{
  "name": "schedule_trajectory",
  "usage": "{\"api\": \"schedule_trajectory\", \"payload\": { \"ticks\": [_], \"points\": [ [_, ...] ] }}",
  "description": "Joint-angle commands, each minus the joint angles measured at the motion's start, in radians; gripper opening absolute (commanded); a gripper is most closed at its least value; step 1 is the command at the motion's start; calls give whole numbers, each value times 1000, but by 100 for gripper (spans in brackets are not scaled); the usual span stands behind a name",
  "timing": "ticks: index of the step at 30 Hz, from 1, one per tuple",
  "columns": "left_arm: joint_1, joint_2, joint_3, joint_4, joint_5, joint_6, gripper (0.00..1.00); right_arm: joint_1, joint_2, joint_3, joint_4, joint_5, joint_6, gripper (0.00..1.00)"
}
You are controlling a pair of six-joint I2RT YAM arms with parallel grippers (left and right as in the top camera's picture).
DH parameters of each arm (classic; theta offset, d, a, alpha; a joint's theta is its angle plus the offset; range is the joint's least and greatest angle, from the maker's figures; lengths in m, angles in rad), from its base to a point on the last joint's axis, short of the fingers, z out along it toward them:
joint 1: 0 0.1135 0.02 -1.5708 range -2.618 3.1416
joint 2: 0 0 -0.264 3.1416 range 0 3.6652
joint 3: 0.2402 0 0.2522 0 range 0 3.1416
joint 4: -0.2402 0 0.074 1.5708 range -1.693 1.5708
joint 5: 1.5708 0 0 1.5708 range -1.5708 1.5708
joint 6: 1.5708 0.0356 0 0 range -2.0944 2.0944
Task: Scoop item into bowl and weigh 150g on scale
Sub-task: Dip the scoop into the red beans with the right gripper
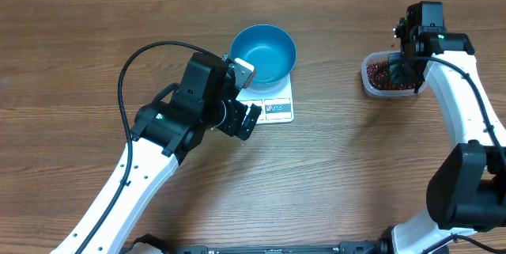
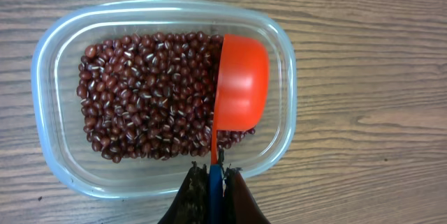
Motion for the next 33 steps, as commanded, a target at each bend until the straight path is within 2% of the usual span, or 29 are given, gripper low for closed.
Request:
{"api": "schedule_trajectory", "payload": {
  "ticks": [1,8,13,22,33],
  "points": [
    [4,-8,2,1,14,22,100,4,7,14,10,5,6,4],
    [4,-8,2,1,14,22,100,4,53,14,1,-55,-2,4],
    [4,-8,2,1,14,22,100,3,66,14,-21,-232,-82,4],
    [4,-8,2,1,14,22,100,0,66,14,-51,-311,-107,4],
    [4,-8,2,1,14,22,100,-124,66,14,-69,-537,-106,4]
  ]
}}
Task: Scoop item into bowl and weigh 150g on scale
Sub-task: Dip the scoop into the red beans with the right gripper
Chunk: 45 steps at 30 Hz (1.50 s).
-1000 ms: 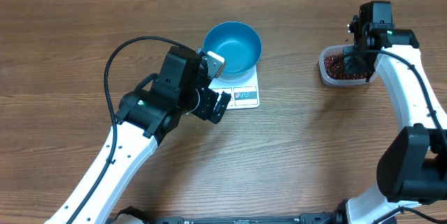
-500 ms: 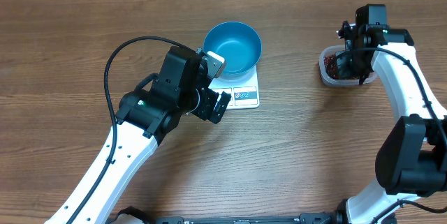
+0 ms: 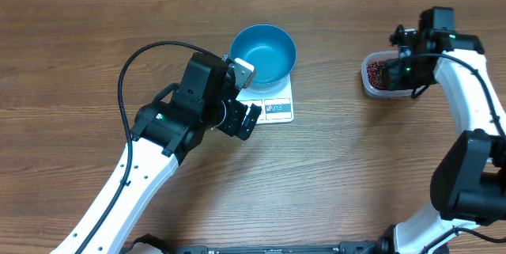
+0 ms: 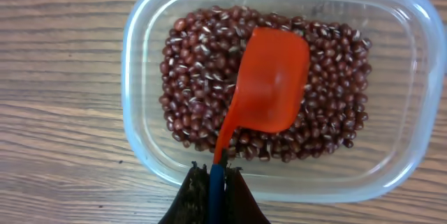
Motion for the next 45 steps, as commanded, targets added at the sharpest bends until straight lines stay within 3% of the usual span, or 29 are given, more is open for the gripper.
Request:
{"api": "schedule_trajectory", "payload": {
  "ticks": [1,7,33,45],
  "points": [
    [4,-8,2,1,14,22,100,-55,14,14,-19,-191,-6,4],
    [4,-8,2,1,14,22,100,-135,14,14,-33,-328,-7,4],
    [4,-8,2,1,14,22,100,-148,16,-73,28,-370,2,4],
    [4,-8,2,1,14,22,100,-218,16,-73,1,-546,0,4]
  ]
}}
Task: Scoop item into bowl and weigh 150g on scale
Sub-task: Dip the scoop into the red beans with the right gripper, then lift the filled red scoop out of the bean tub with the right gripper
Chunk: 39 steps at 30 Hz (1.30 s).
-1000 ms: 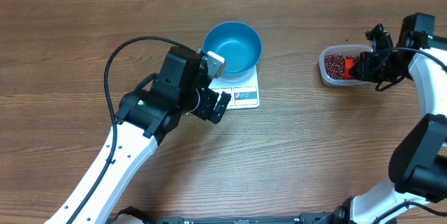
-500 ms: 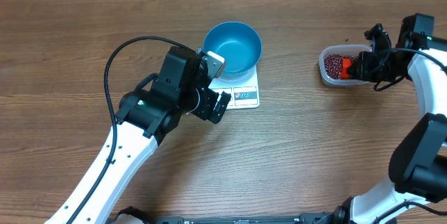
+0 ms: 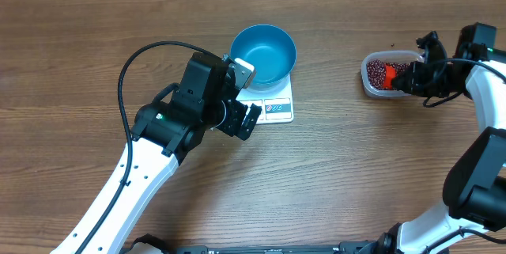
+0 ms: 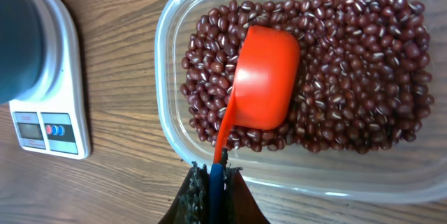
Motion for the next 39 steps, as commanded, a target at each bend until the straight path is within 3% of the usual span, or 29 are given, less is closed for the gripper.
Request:
{"api": "schedule_trajectory", "payload": {
  "ticks": [1,19,39],
  "points": [
    [4,-8,2,1,14,22,100,-22,13,-13,-19,-137,-2,4],
    [4,-8,2,1,14,22,100,-58,13,-45,-19,-190,33,4],
    [4,-8,2,1,14,22,100,-248,13,-71,-24,-415,26,4]
  ]
}}
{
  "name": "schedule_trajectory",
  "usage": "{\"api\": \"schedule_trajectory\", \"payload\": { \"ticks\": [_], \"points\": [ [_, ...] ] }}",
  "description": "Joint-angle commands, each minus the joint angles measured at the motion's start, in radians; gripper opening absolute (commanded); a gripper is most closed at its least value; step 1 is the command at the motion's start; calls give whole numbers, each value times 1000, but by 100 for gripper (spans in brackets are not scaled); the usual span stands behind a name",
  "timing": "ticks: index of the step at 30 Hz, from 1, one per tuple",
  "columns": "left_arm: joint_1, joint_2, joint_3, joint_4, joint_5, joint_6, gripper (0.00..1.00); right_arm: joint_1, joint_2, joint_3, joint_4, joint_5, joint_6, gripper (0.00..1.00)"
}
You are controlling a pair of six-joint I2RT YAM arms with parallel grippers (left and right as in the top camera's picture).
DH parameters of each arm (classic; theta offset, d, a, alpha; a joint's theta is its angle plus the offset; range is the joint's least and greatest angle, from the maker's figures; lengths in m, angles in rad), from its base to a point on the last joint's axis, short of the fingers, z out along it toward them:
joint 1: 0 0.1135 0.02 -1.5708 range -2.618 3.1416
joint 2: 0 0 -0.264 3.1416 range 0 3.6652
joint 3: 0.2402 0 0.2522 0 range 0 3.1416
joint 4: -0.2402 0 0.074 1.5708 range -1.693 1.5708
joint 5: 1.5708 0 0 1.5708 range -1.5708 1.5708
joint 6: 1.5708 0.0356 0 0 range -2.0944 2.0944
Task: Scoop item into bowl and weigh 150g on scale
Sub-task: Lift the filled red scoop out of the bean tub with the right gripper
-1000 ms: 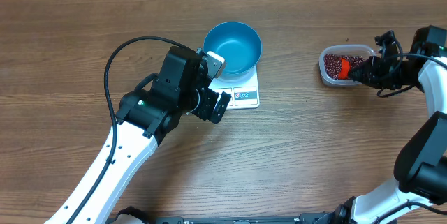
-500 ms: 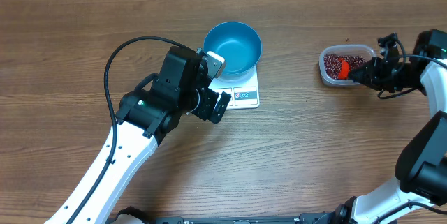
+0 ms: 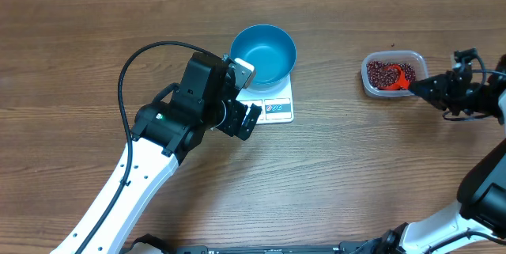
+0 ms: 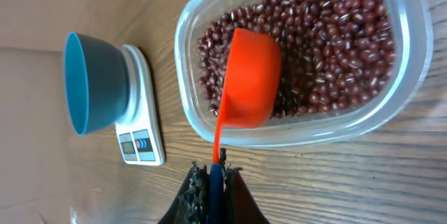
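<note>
My right gripper (image 4: 215, 172) is shut on the blue handle of an orange scoop (image 4: 248, 77). The scoop's cup lies bottom up on the red beans (image 4: 328, 35) inside a clear plastic tub (image 4: 300, 130). In the overhead view the tub (image 3: 393, 72) sits at the right and the right gripper (image 3: 423, 88) reaches it from the right. An empty blue bowl (image 3: 263, 54) stands on the white scale (image 3: 273, 105) at the centre. My left gripper (image 3: 247, 119) hovers open just left of the scale, holding nothing.
The left arm (image 3: 150, 151) with its black cable stretches across the lower left of the wooden table (image 3: 356, 175). The scale's display (image 4: 140, 144) faces the table's front edge.
My right arm has swung further to the right and tilted, so the bowl and scale show whole in the wrist view. The scoop stays in the tub, now at its left part.
At first my right gripper held the scoop over the tub's right side, viewed from straight above. Then the scoop lay over the middle of the beans. Later the wrist had turned and the scale's edge came into view. The left arm has stayed still beside the scale throughout.
</note>
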Motion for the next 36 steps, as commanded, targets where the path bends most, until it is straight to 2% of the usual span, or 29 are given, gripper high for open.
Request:
{"api": "schedule_trajectory", "payload": {
  "ticks": [1,12,27,33,36],
  "points": [
    [4,-8,2,1,14,22,100,-26,3,-6,1,-91,-1,4],
    [4,-8,2,1,14,22,100,-64,3,-6,0,-271,-1,4],
    [4,-8,2,1,14,22,100,-64,3,-6,-13,-358,-1,4],
    [4,-8,2,1,14,22,100,-64,3,-6,-14,-506,-1,4],
    [4,-8,2,1,14,22,100,-40,3,-6,-18,-512,-1,4]
  ]
}}
